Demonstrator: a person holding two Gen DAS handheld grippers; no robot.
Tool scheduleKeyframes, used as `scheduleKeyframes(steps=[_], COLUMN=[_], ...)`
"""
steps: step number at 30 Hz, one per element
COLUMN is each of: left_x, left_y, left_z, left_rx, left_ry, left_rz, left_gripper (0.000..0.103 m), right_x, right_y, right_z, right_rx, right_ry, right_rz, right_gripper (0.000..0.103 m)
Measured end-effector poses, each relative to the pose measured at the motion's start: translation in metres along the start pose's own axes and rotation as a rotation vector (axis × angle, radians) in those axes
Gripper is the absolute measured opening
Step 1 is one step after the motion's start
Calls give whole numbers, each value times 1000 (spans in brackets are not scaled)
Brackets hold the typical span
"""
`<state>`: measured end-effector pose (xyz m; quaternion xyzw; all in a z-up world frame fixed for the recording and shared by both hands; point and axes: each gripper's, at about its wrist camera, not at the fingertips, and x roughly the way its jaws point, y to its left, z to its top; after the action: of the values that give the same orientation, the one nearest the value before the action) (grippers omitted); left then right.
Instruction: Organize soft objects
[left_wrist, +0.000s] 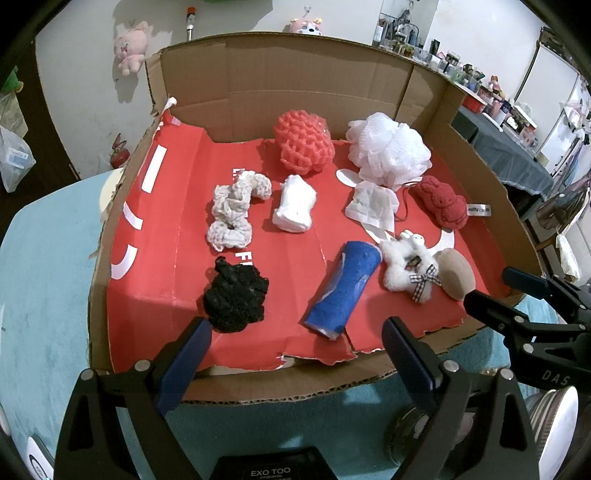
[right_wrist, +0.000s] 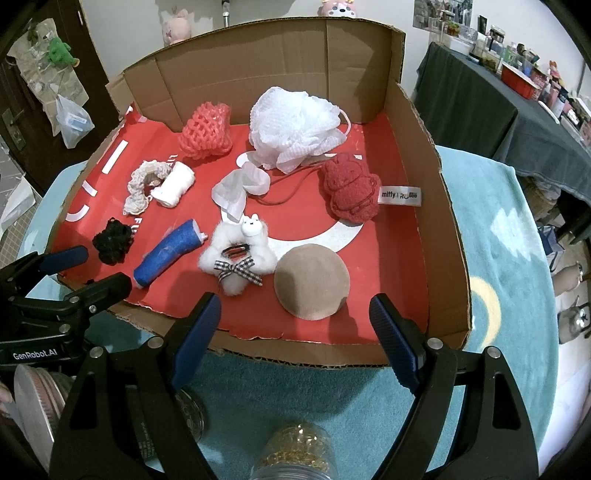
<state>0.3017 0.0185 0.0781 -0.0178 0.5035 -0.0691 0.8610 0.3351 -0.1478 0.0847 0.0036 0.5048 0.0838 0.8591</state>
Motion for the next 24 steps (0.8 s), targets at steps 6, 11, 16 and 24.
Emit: scheduleKeyframes(steps=[6,11,16,24], left_x=[-4,-37,-86,-146], left_y=[2,8,3,-14], left_z=[0,3,-15,-96], left_rx=[-1,-25,8,35], left_ry=[-20,-111,-231,-379], left_rz=[-24,-20,15,-37], left_gripper=[95,95,95,103], right_x=[-1,-14,-54,-136], right_y=[4,1,-9,3], right_z=[1,-1,-5,-69], right_rx=[-38,-39,-11,-34], right_ry=[-4,-45,-137,-306], right_rz=[-6,-31,-52,-30], right_gripper=[82,82,82,96])
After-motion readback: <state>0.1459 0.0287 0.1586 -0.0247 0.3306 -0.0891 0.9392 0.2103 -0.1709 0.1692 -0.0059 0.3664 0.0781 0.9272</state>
